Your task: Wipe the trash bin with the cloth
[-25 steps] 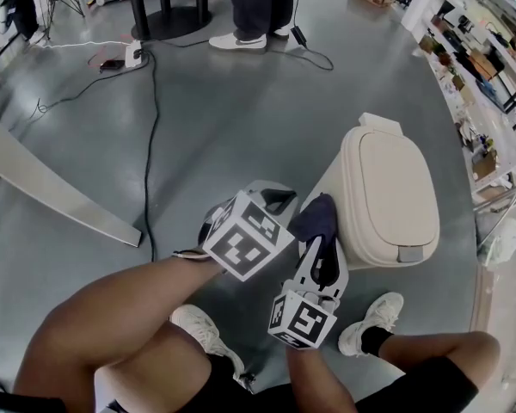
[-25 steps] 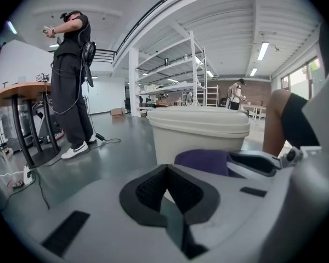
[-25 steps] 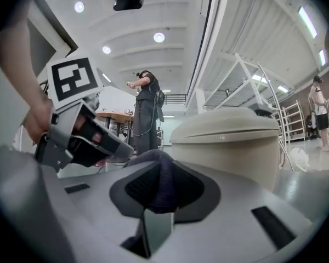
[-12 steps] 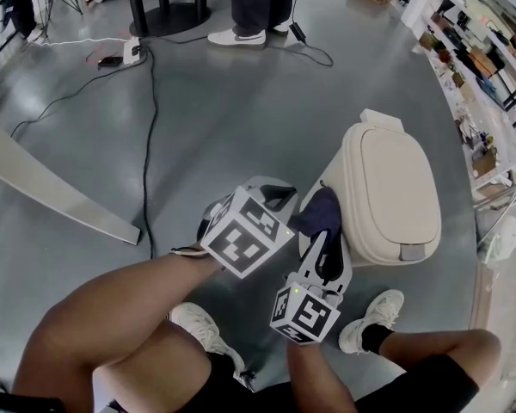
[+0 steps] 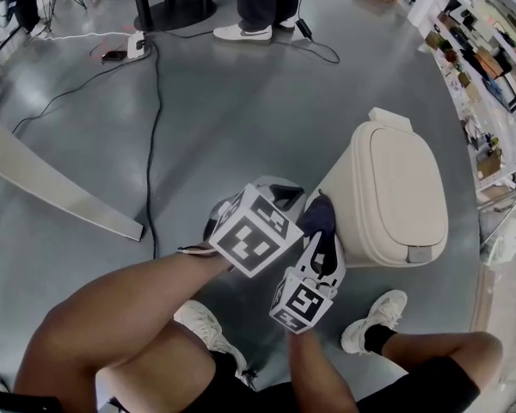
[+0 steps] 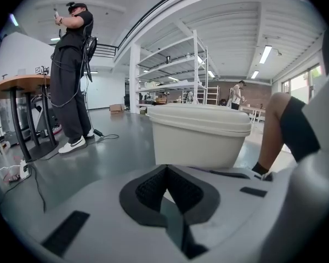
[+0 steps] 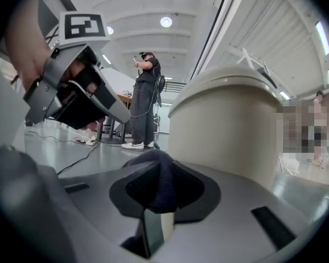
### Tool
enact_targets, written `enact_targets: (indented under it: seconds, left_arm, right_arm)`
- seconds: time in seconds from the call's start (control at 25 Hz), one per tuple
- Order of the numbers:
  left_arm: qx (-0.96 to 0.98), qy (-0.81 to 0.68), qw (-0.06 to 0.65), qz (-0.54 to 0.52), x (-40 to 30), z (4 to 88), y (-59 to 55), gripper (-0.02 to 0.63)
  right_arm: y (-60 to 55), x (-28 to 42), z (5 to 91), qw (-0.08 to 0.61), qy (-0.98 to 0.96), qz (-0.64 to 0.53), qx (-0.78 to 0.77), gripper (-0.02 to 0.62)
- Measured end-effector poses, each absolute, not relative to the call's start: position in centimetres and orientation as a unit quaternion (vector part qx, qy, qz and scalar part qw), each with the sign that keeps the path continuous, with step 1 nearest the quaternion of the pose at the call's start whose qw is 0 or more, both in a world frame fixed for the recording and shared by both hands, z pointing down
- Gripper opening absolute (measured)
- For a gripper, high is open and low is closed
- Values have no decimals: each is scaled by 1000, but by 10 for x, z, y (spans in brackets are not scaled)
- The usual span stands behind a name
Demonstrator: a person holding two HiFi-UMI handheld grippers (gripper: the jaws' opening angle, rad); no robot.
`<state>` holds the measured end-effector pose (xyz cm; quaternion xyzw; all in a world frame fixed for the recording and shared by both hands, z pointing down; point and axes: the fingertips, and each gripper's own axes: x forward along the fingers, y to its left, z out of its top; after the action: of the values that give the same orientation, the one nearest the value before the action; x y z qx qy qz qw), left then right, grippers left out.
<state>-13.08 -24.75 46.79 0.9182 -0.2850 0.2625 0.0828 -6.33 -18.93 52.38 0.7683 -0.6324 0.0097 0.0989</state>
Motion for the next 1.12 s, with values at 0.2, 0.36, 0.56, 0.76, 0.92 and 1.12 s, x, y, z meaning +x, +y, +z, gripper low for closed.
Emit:
enact_targets:
  seconds: [0.2, 0.36, 0.56, 0.76, 0.92, 1.12]
  left_arm:
    - [917, -285, 86, 264, -132, 470, -249, -3]
    - [918, -278, 82, 271, -131, 474, -246, -3]
    - [919, -268, 58, 285, -128, 477, -244, -3]
    - [918, -266, 63, 287, -128, 479, -244, -3]
    - [917, -267, 70, 288, -127, 482, -245, -3]
    - [916, -269, 71, 289, -126, 483, -247, -3]
  right_arm:
    - [-193, -66, 548, 129, -632, 19, 764, 67]
    - [-191, -66, 571, 154, -630, 32, 760, 67]
    - [-191, -68, 608, 201, -632, 50, 747, 67]
    - [-190, -68, 638, 240, -632, 70, 734, 67]
    - [-191, -66, 652, 259, -629, 73, 729, 67]
    - [-194, -69, 638, 246, -637, 66, 727, 67]
